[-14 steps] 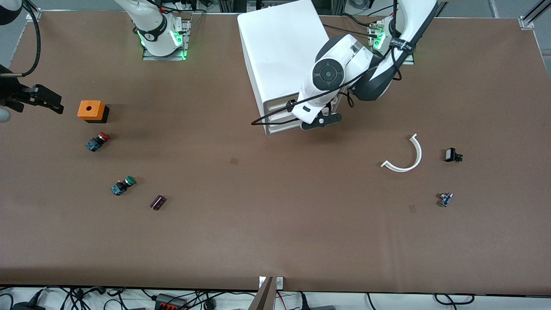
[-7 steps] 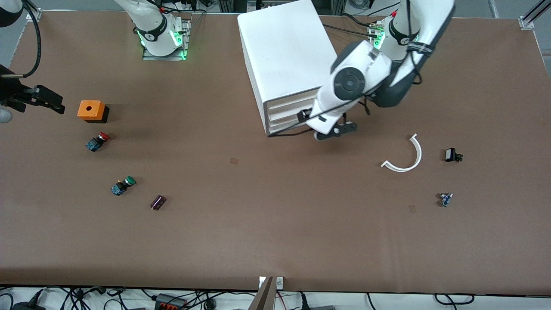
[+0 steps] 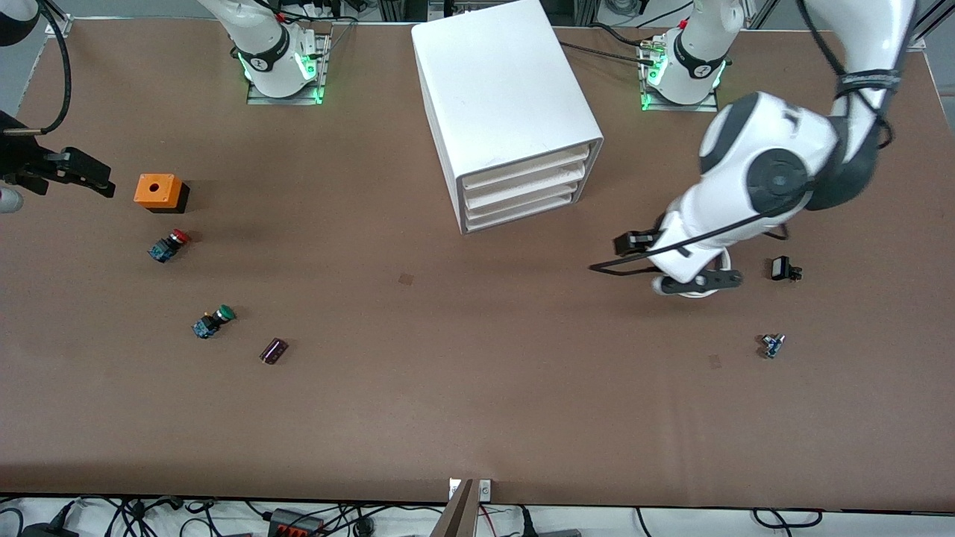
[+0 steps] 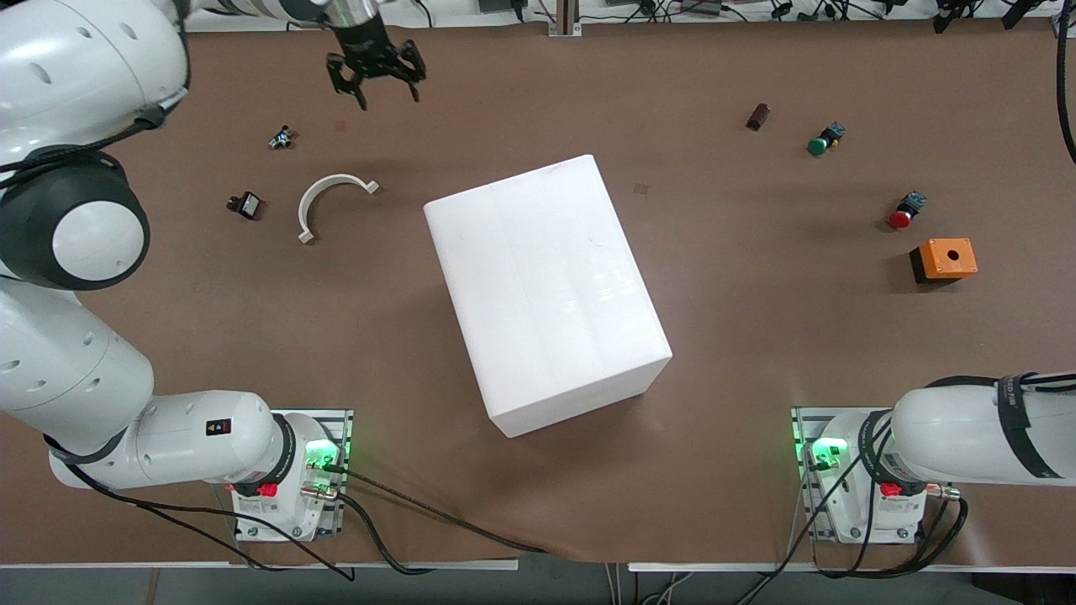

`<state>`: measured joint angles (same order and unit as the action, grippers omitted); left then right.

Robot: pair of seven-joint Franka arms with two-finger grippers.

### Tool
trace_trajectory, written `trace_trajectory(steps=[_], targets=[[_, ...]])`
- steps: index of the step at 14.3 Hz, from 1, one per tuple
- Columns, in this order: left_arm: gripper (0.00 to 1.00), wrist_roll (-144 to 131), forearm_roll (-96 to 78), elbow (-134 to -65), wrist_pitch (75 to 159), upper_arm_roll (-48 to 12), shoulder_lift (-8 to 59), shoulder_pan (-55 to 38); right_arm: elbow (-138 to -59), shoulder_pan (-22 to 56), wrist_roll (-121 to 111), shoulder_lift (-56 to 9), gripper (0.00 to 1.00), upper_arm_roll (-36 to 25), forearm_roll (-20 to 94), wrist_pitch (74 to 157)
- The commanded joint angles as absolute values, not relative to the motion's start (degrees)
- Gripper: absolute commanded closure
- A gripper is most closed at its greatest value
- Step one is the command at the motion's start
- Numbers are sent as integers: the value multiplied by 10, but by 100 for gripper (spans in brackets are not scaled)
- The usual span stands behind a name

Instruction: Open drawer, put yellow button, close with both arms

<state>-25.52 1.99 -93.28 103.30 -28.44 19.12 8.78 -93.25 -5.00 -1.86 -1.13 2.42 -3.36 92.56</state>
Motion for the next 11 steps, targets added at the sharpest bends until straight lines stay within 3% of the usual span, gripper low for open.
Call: trace_trajectory(steps=[1, 4, 9, 11], targets=[[0, -166, 33, -880, 981, -289, 186, 129, -940, -50, -20, 3, 0, 25, -25, 929], [0, -71, 30, -852, 947, -253, 171, 134, -940, -50, -18, 4, 0, 25, -25, 931], [0, 47, 7, -866, 907, -86, 79, 39, -947, -50, -17, 6, 0, 25, -25, 939], [0, 54, 4, -896, 909, -45, 34, 12, -947, -50, -17, 6, 0, 25, -25, 939]])
